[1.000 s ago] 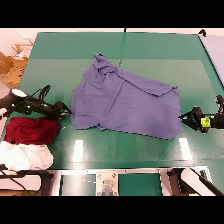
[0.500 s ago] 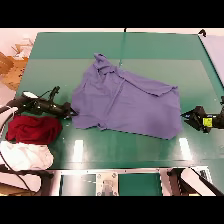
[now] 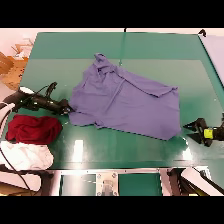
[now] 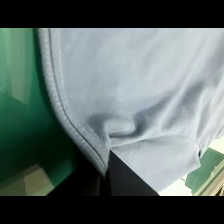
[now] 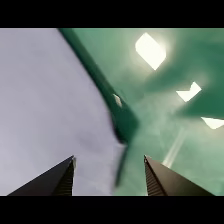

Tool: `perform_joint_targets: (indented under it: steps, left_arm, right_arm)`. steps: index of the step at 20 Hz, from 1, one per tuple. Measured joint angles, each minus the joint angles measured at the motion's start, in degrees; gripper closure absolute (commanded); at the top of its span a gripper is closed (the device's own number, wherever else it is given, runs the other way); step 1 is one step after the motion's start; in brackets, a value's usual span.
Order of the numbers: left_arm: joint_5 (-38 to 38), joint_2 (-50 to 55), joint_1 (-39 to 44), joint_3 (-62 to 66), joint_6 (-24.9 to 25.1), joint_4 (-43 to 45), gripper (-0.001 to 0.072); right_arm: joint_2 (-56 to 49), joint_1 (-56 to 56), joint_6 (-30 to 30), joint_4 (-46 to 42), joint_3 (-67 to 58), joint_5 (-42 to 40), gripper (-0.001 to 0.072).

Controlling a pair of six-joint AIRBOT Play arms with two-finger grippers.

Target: Fold the shirts.

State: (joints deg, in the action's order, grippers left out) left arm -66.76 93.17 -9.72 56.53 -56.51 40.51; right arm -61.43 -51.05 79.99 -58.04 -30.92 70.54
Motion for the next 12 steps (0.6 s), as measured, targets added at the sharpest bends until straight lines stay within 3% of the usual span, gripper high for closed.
perform_joint_targets:
  steps: [6, 7, 8, 9, 12]
  left_arm:
    - [-0.6, 0.0, 0.0, 0.2, 0.0, -0.1, 0.0686]
    - [-0.6, 0.0, 0.0, 0.2, 0.0, -0.2, 0.0686]
    - [-0.7, 0.0, 0.0, 0.2, 0.0, -0.2, 0.0686]
    - [-0.7, 0.0, 0.0, 0.2, 0.0, -0.3, 0.0687]
    - [-1.6, -1.1, 0.0, 0.9, 0.0, -0.2, 0.0688]
  right_arm:
    - [-2.7, 7.5, -0.1, 2.7, 6.3, -2.6, 0.0223]
    - [-3.1, 8.8, -0.4, 4.0, 6.8, -3.1, 0.0335]
    - [-3.4, 10.1, -0.8, 4.5, 7.2, -4.1, 0.0565]
    - [-3.7, 11.1, -1.4, 5.1, 7.5, -5.7, 0.0698]
    - [-4.0, 12.8, -3.7, 8.2, 6.1, -7.2, 0.0699]
